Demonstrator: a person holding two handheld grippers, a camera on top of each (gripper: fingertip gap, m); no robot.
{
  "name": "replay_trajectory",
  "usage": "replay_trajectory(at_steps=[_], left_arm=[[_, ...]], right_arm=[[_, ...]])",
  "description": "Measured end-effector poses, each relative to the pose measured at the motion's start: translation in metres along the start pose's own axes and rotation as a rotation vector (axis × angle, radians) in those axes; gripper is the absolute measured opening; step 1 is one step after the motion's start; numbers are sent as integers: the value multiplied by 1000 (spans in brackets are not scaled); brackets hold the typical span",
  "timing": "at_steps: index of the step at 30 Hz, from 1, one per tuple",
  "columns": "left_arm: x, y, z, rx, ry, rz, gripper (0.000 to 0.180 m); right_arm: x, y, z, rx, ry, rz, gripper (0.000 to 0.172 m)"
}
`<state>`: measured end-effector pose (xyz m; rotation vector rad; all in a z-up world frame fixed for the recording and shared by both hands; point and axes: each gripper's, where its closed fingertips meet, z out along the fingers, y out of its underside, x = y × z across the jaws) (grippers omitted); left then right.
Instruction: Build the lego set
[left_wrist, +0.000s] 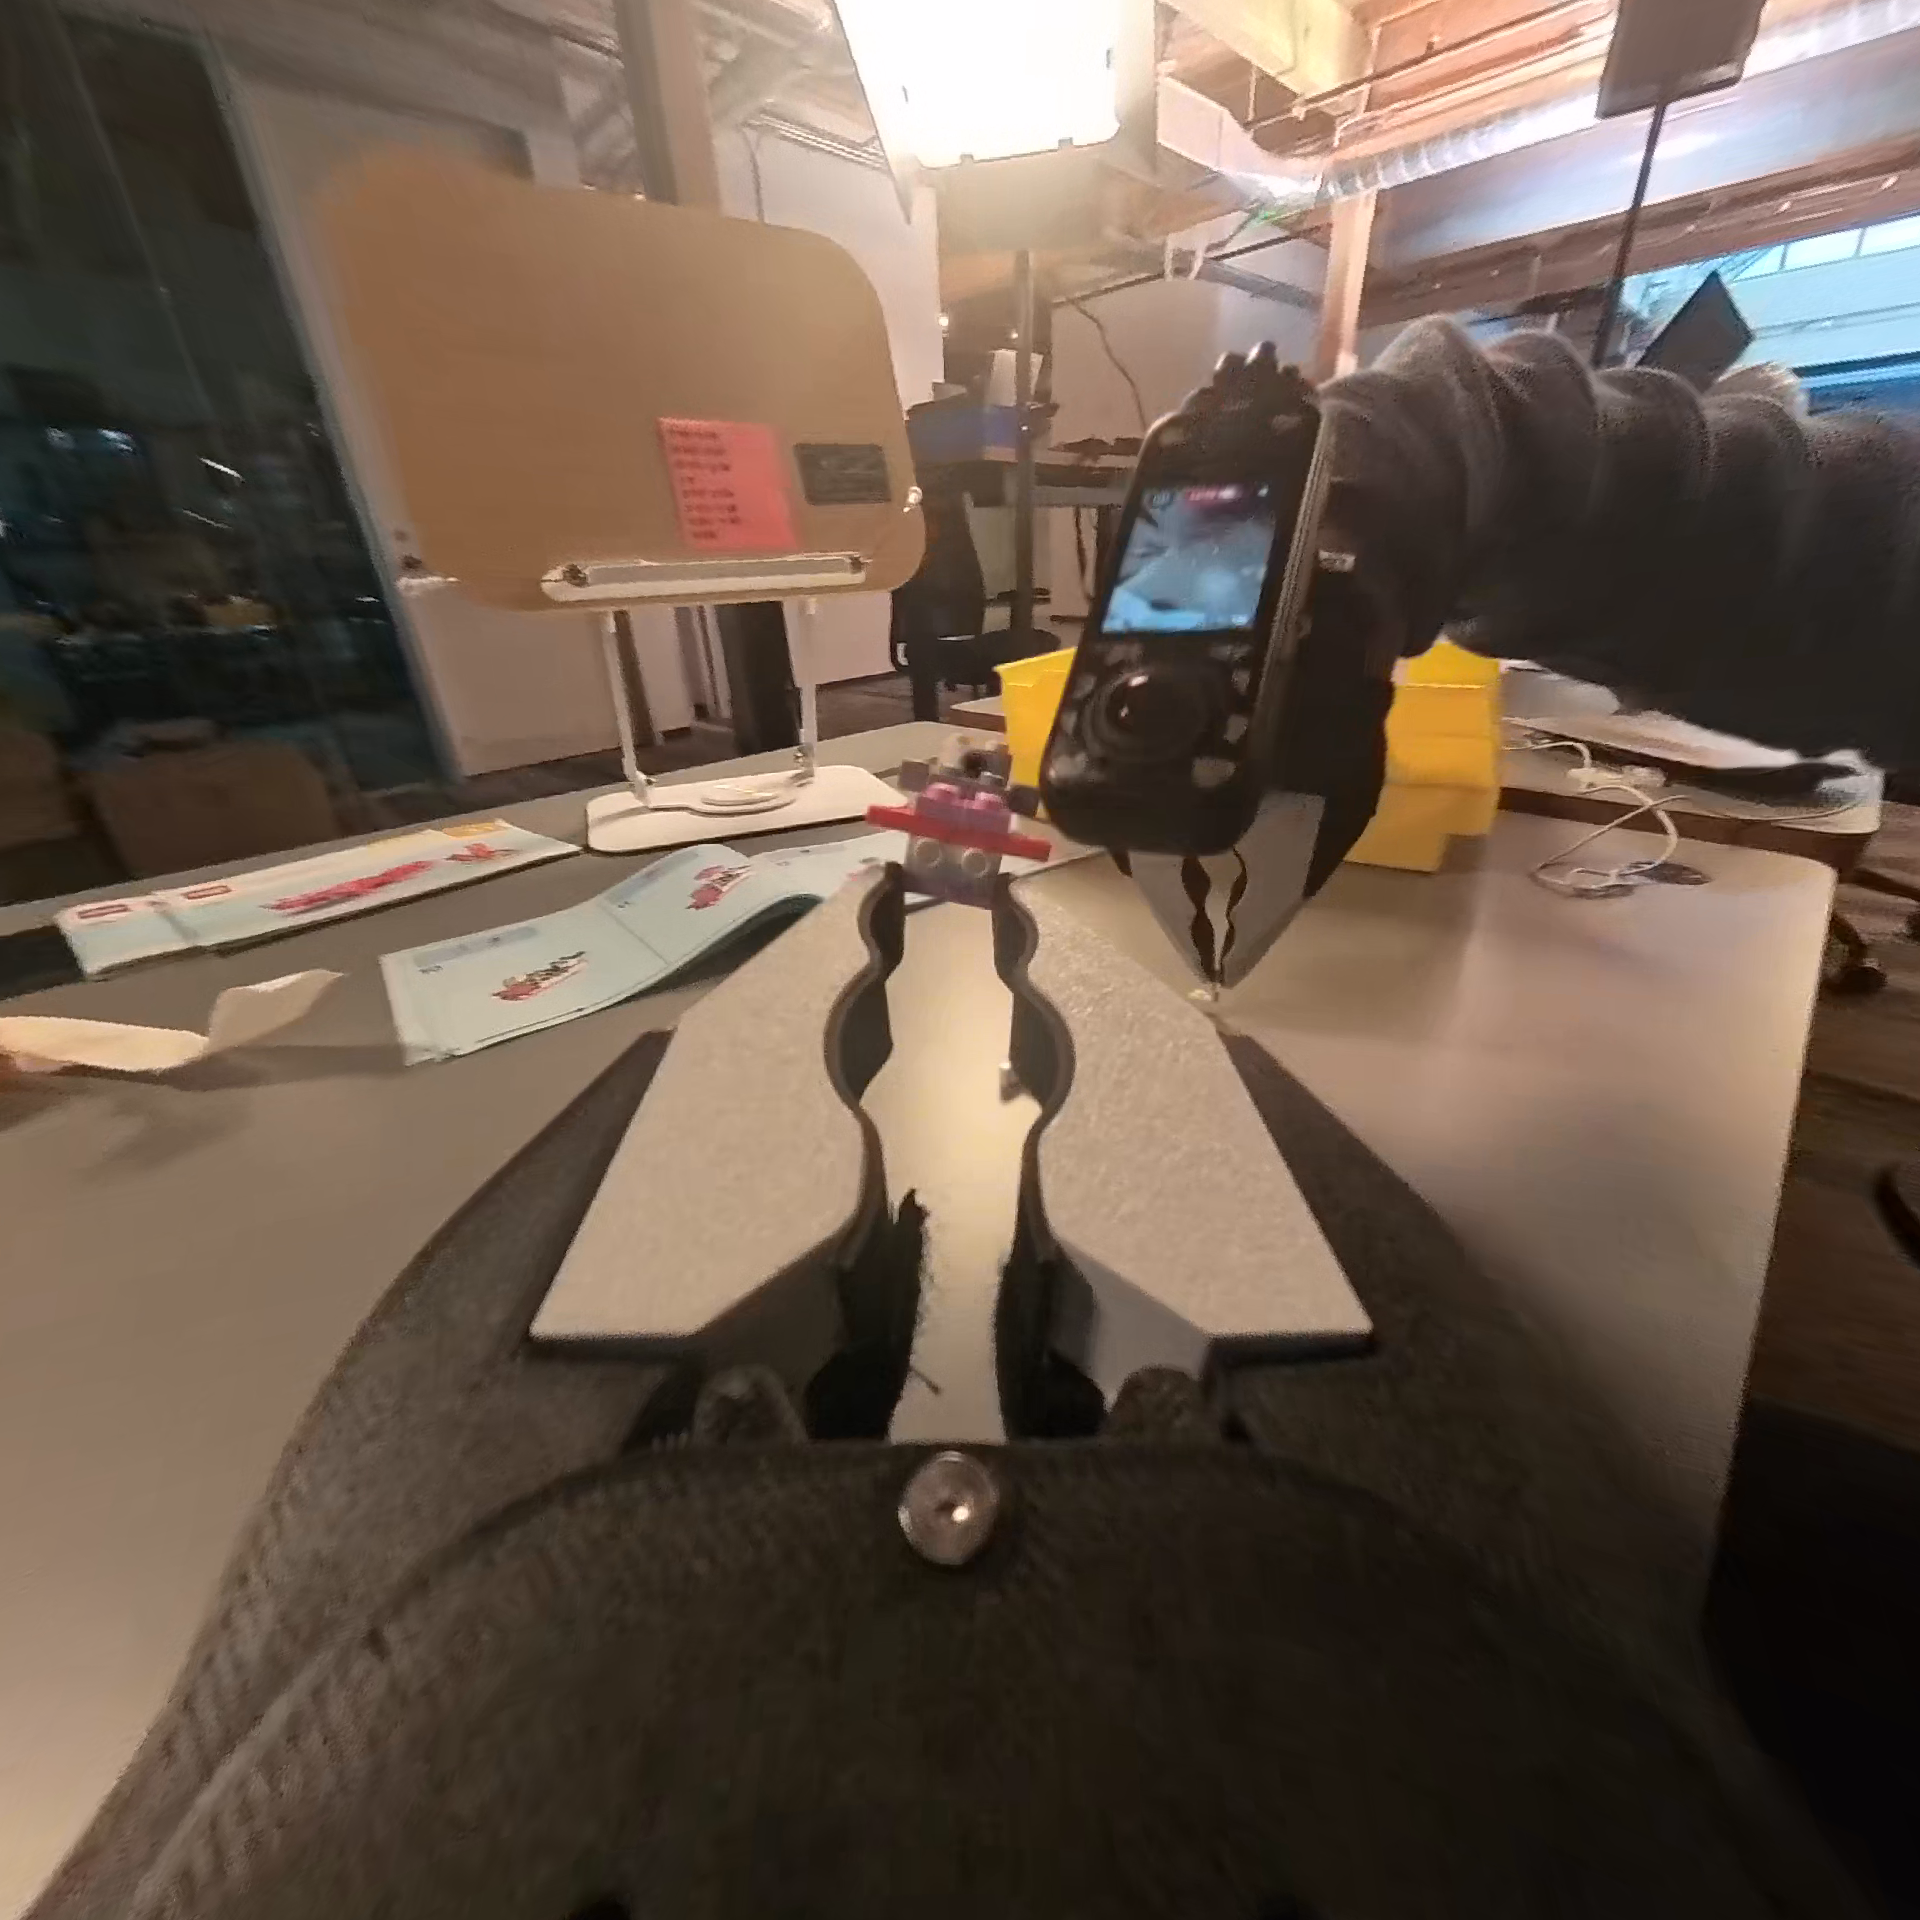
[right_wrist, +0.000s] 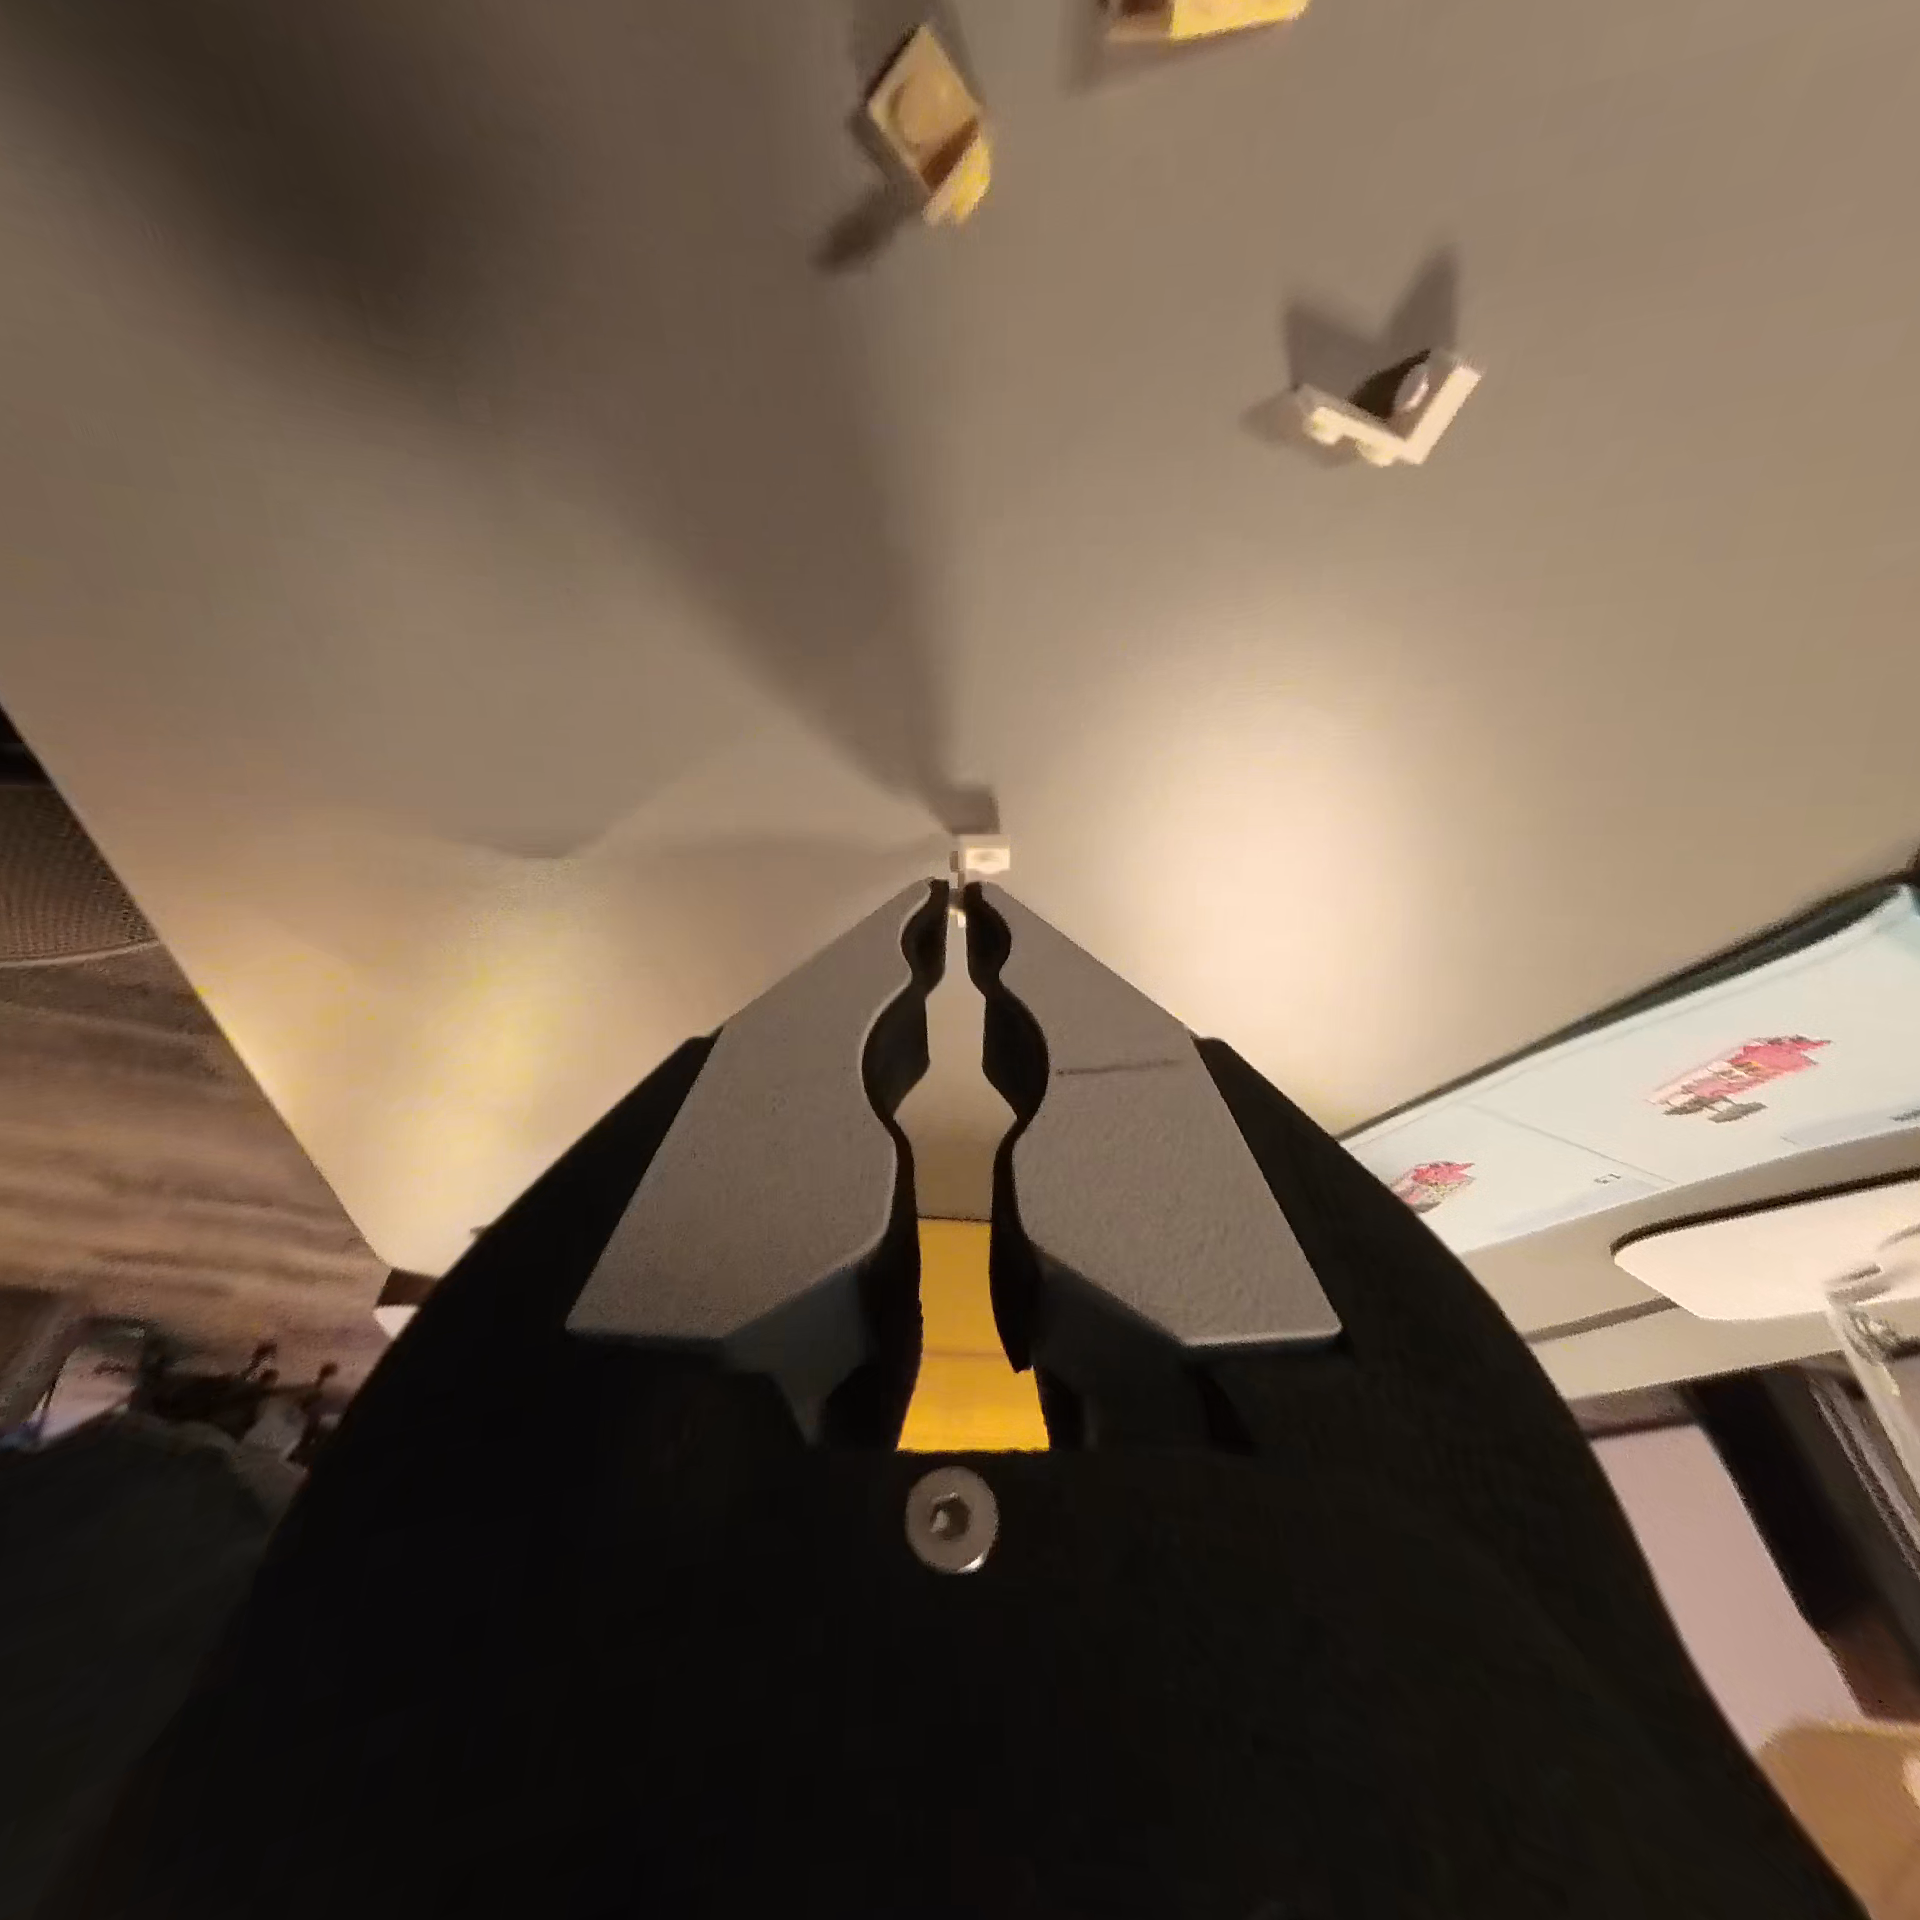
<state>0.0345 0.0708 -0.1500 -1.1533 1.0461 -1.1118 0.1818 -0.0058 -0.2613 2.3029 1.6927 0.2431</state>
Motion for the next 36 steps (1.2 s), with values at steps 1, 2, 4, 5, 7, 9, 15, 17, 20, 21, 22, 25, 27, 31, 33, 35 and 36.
replay_trajectory(at_steps=[1,2,4,5,7,9,15,17,20,21,22,25,27,31,33,35,36], left_arm=[[-1,0,0,2,-8,3,15],[-2,-1,-1,5,-9,-3,15],[-3,-2,-2,15,-2,-31,15],[-4,-2,-2,22,2,-49,15],[-6,-4,-3,35,10,-82,15],[-7,-4,-4,43,11,-97,15],[-3,-2,-2,25,28,-85,15],[1,-1,-2,20,49,-83,15],[8,-1,-1,17,101,-102,15],[10,-1,-1,16,119,-109,15],[12,-1,0,15,136,-115,15],[18,0,0,8,172,-122,15],[19,1,1,1,184,-123,15],[20,2,1,-4,195,-130,15],[20,2,1,-3,195,-135,15],[20,2,1,-3,197,-138,15],[20,2,1,-3,197,-139,15]], right_arm=[[0,1,2,-8,-12,2,1],[0,2,4,-15,-19,5,1],[2,1,5,-6,-10,8,1],[3,-1,5,5,-1,13,1],[4,-2,2,31,8,37,8],[4,-3,-6,108,16,77,17],[15,-9,-39,705,192,268,29],[12,-11,-37,890,246,307,31],[12,-6,-19,1023,307,404,45],[12,-5,-14,1063,305,442,47],[11,-5,-11,1108,287,473,49],[10,-6,-8,1223,250,515,31],[10,-4,-7,1243,245,519,21],[10,-5,-9,1256,235,496,18],[10,-6,-9,1253,231,485,16],[9,-6,-9,1253,236,473,12],[9,-6,-9,1250,237,470,8]])
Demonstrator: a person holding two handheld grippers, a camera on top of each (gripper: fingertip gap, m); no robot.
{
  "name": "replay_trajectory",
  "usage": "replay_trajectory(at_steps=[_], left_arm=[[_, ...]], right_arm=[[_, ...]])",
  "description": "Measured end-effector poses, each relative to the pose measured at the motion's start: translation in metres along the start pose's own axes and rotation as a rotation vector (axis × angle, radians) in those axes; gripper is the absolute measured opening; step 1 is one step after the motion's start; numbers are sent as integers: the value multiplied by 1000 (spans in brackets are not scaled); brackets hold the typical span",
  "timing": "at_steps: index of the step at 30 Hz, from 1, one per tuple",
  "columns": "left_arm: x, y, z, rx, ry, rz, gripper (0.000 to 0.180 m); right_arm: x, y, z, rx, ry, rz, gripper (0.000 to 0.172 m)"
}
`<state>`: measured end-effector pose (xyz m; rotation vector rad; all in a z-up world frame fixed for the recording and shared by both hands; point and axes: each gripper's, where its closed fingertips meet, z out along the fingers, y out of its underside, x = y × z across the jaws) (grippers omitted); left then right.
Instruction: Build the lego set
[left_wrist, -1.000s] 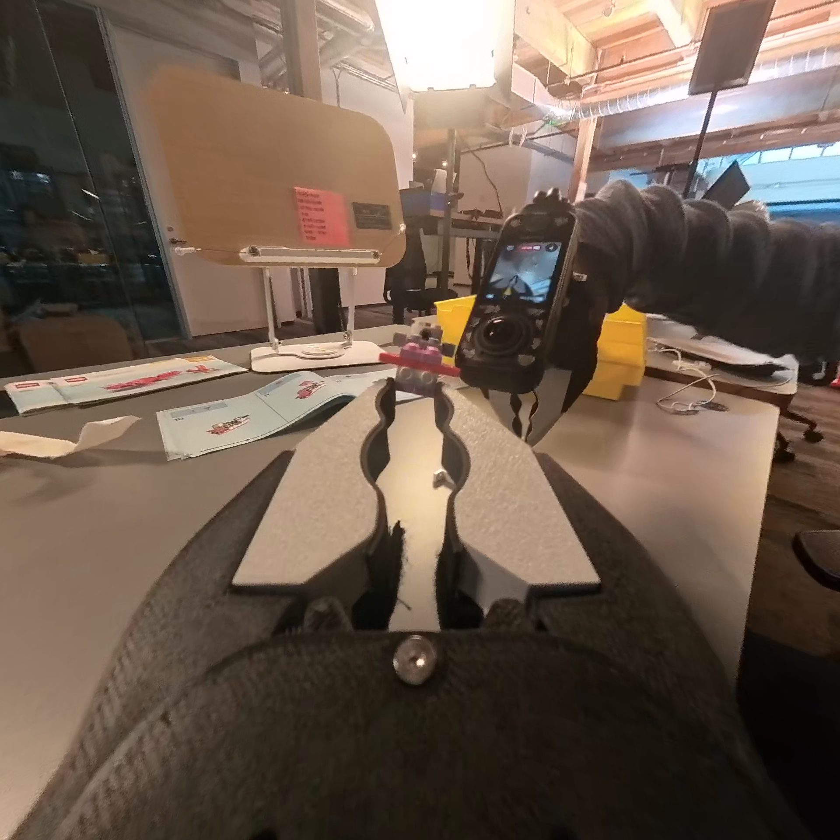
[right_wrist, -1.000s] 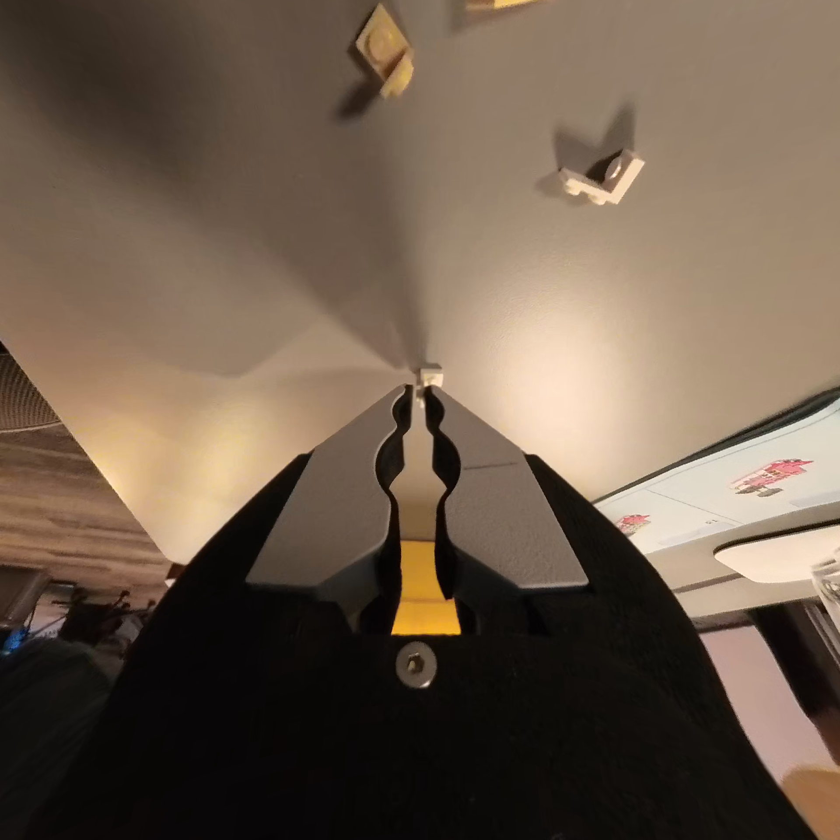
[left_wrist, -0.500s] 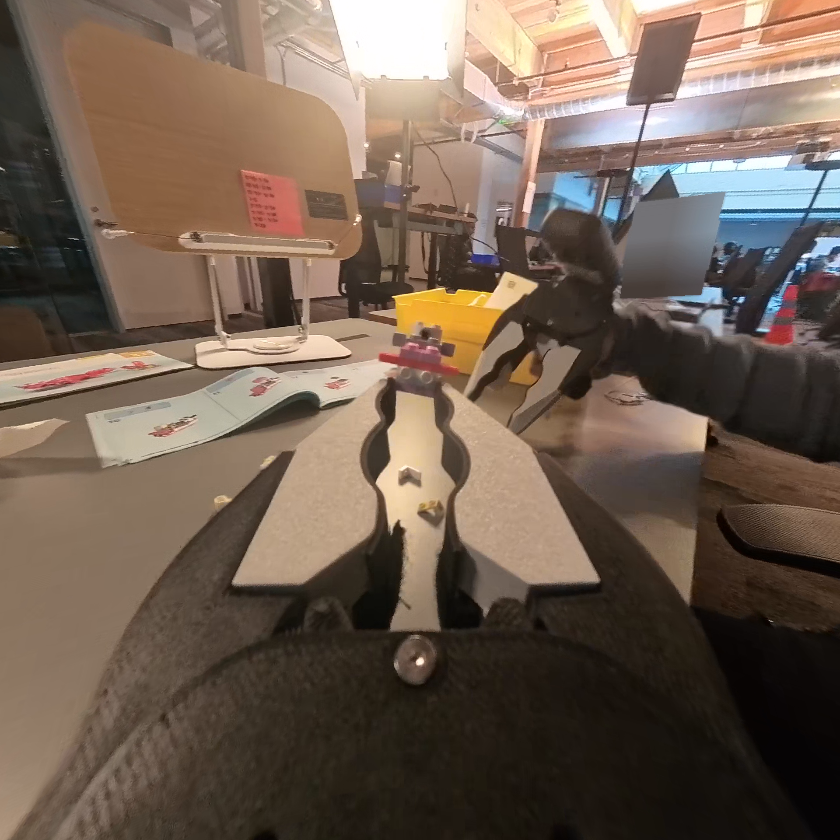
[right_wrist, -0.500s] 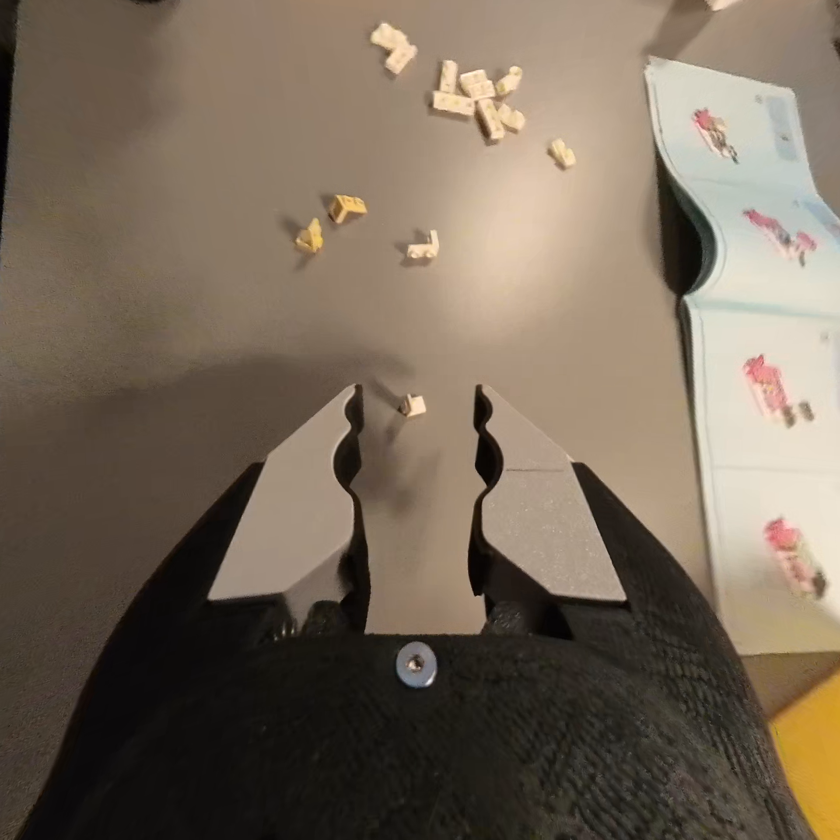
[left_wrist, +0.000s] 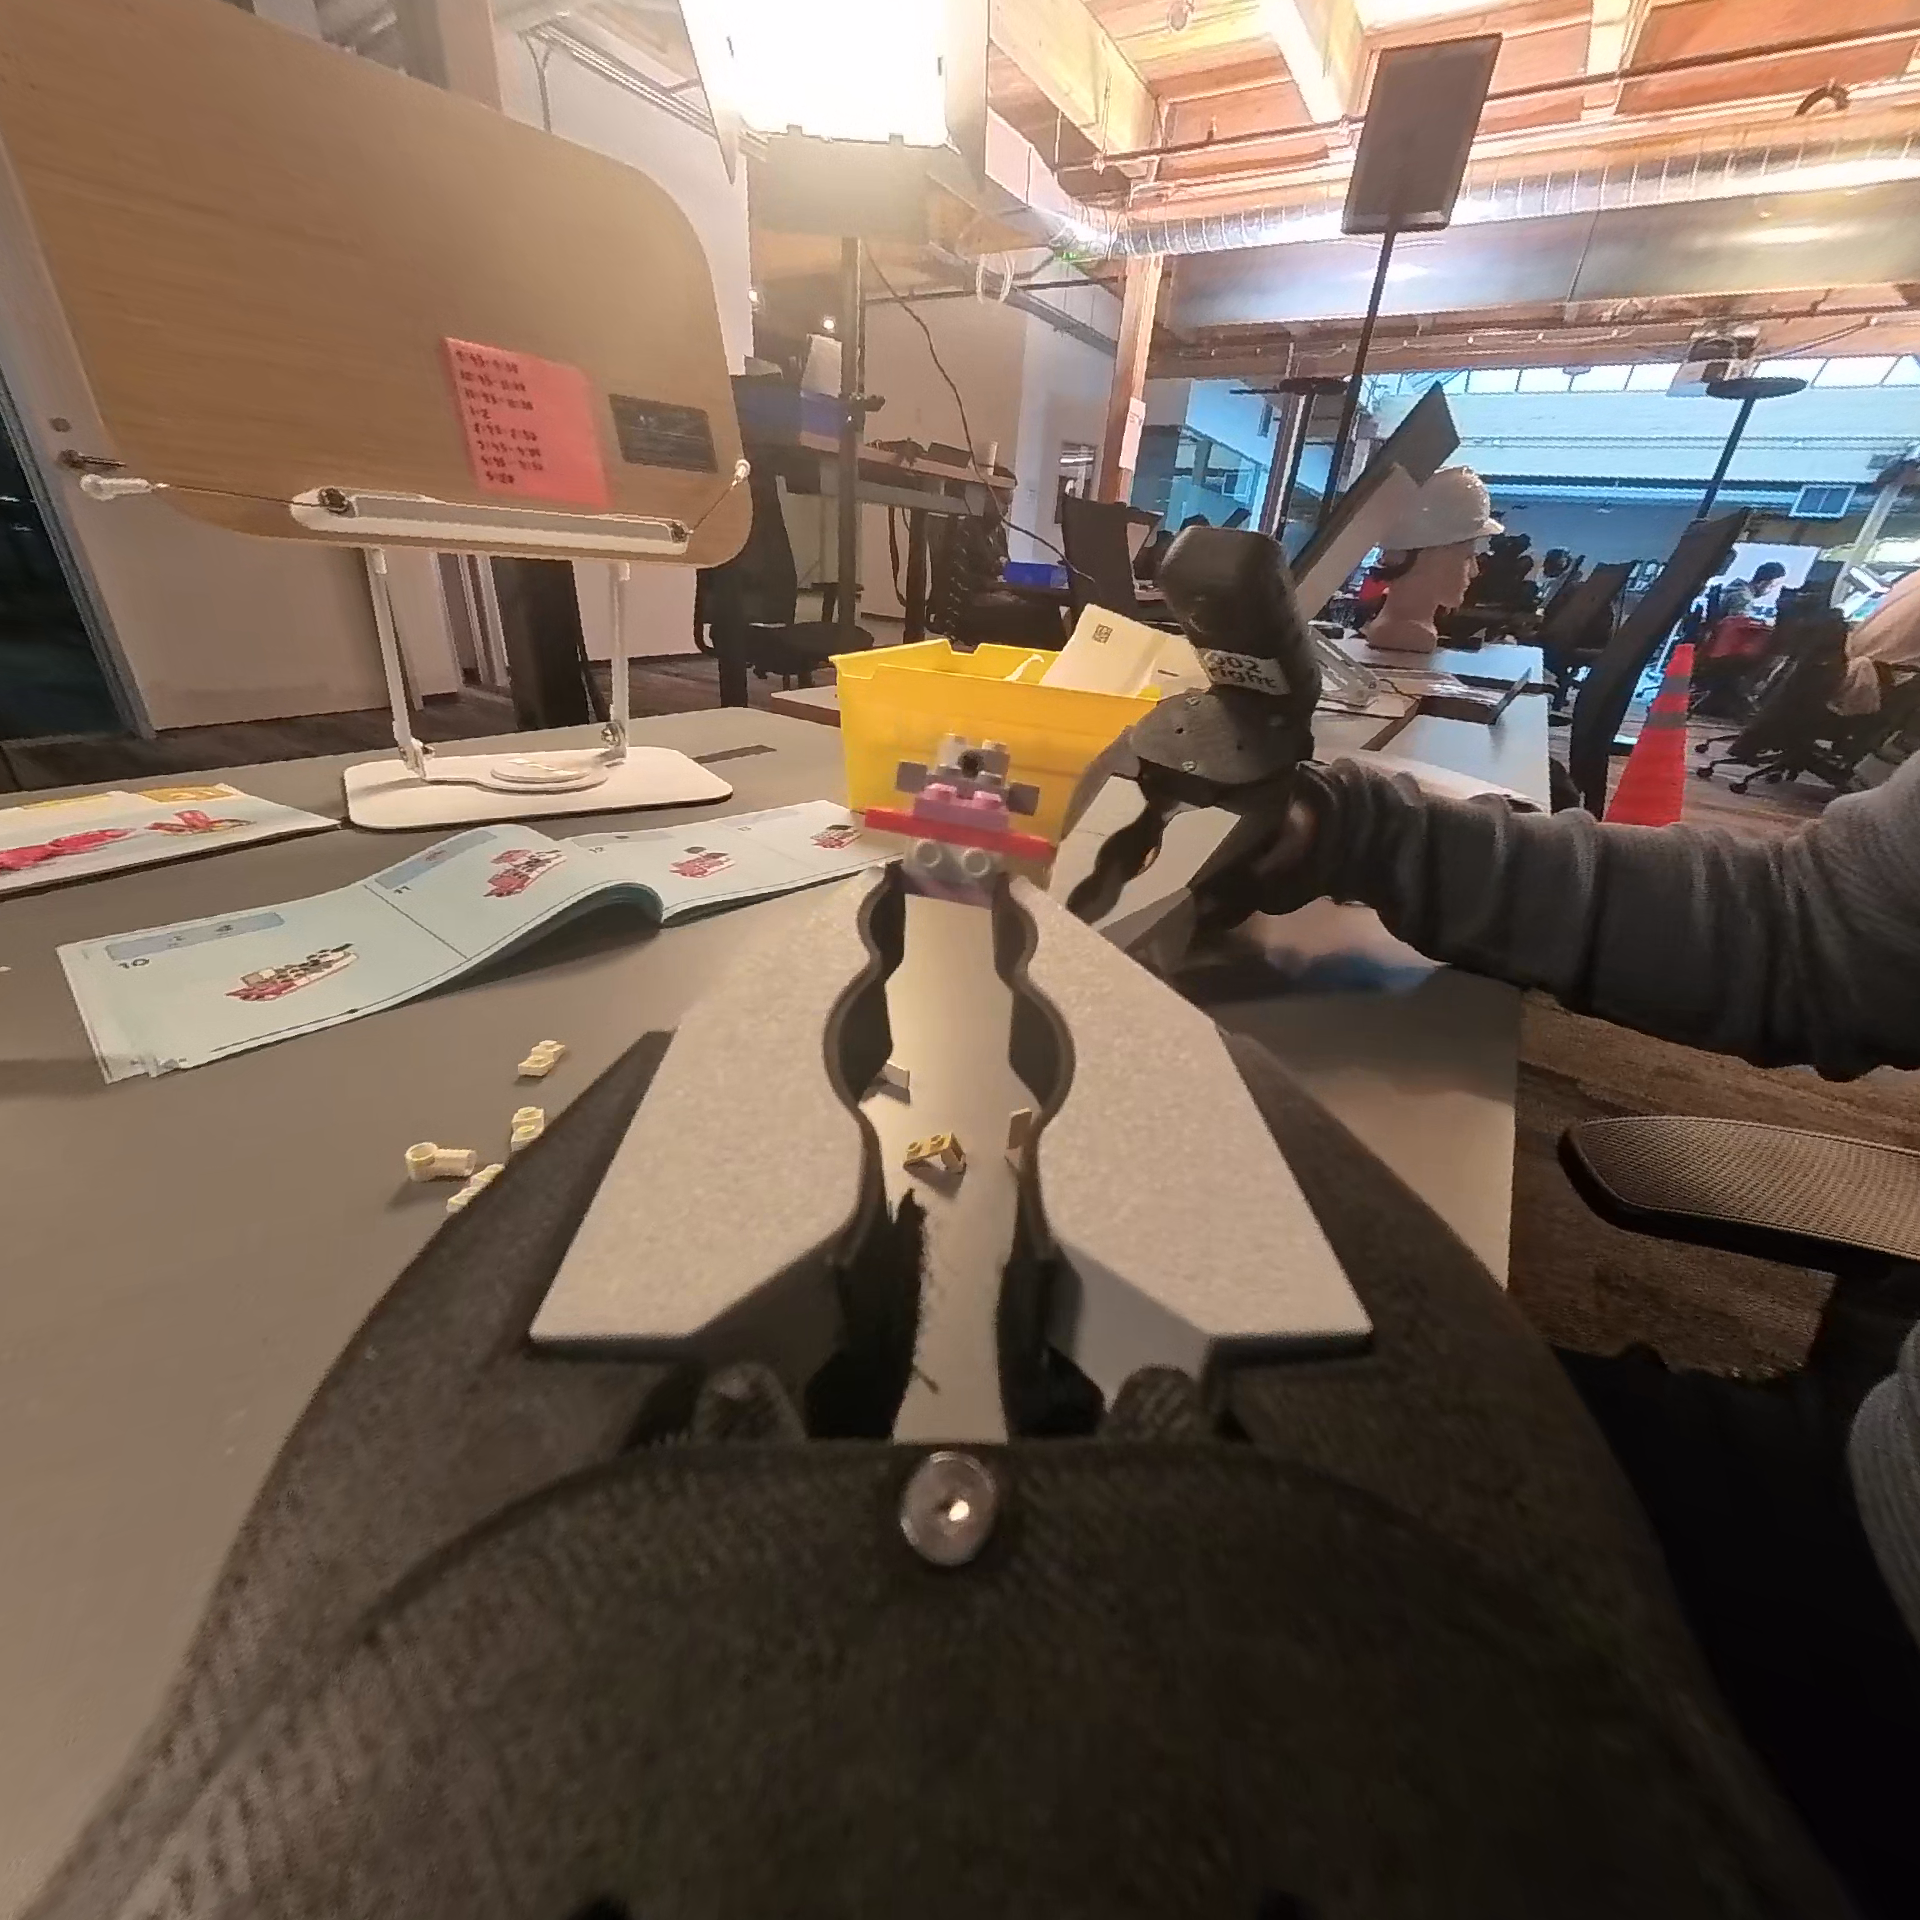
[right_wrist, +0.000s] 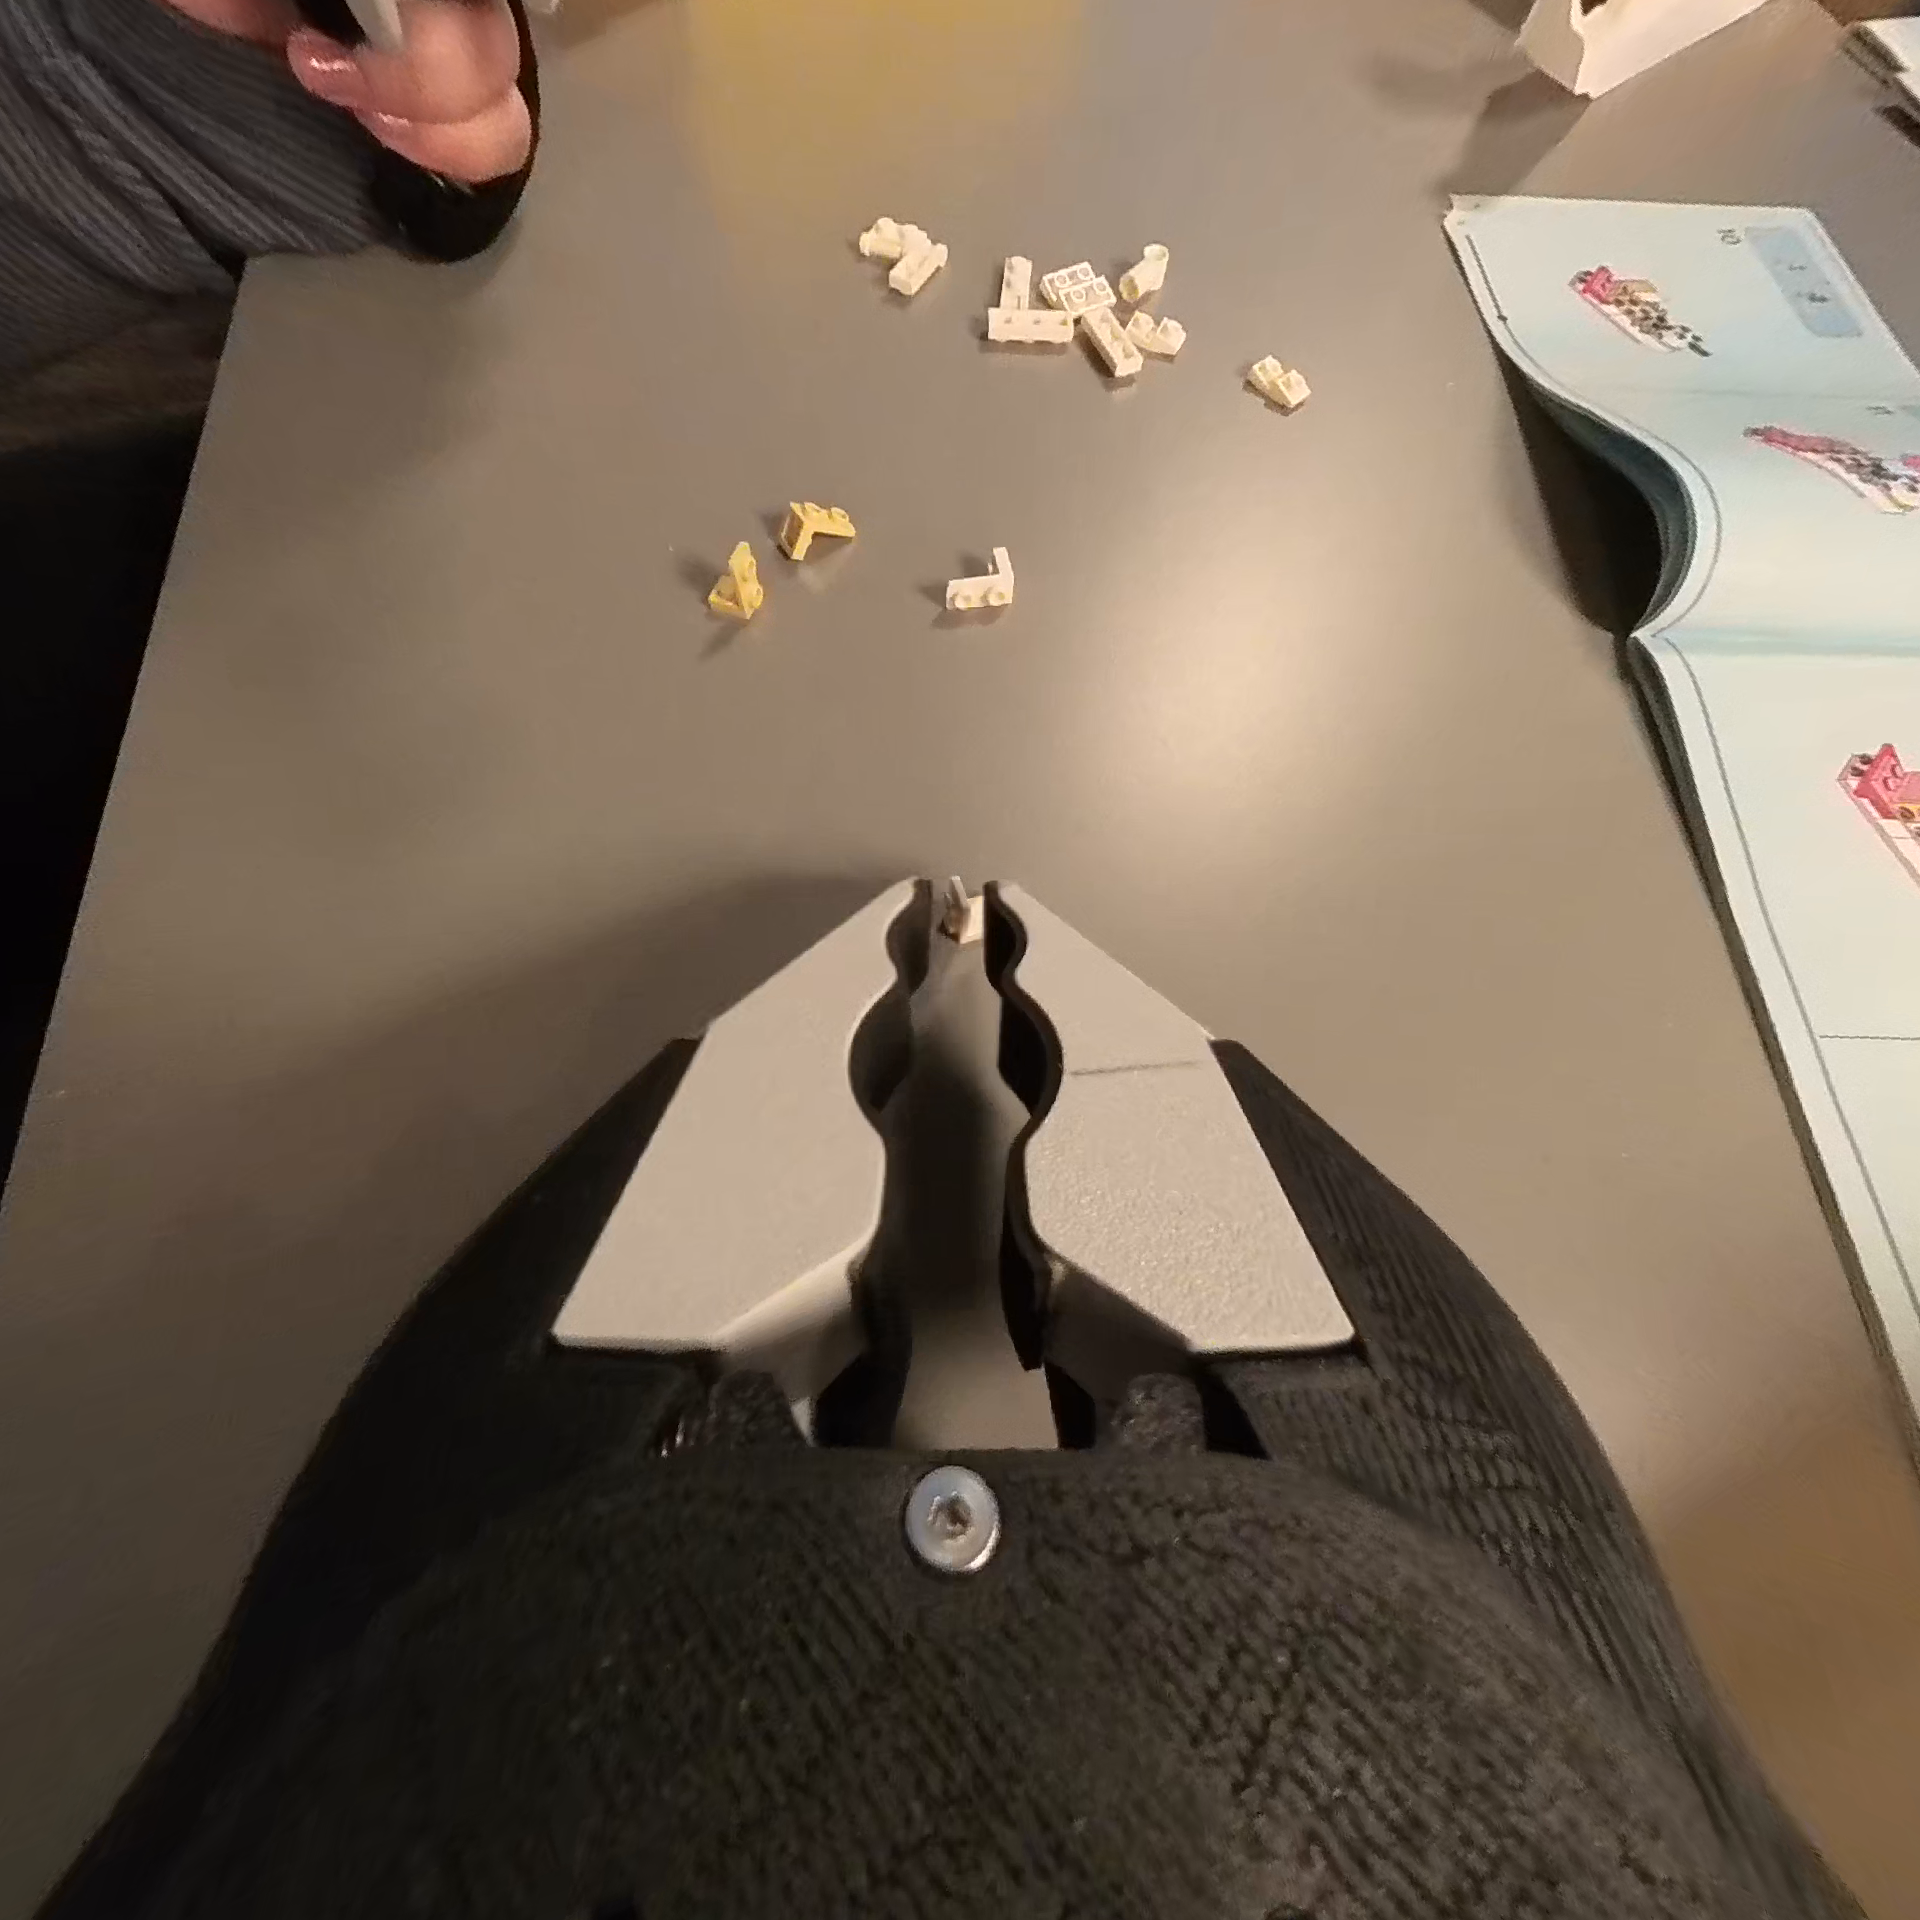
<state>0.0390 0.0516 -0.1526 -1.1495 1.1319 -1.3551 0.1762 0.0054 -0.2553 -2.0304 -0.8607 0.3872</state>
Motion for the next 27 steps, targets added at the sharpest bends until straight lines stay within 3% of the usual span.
replay_trajectory(at_steps=[4,7,13,17,27], left_arm=[[-1,1,0,-3,1,-10,15],[-3,-1,0,10,3,-32,15],[0,1,1,0,19,-32,15],[3,2,2,-14,24,-8,15],[13,6,3,-36,69,40,15]], right_arm=[[0,0,0,-3,11,-22,1],[-1,-17,-4,86,25,-42,1],[-34,-118,-22,420,-34,-178,1],[-62,-164,-19,506,-99,-311,0],[-80,-168,15,449,-311,-286,0]])
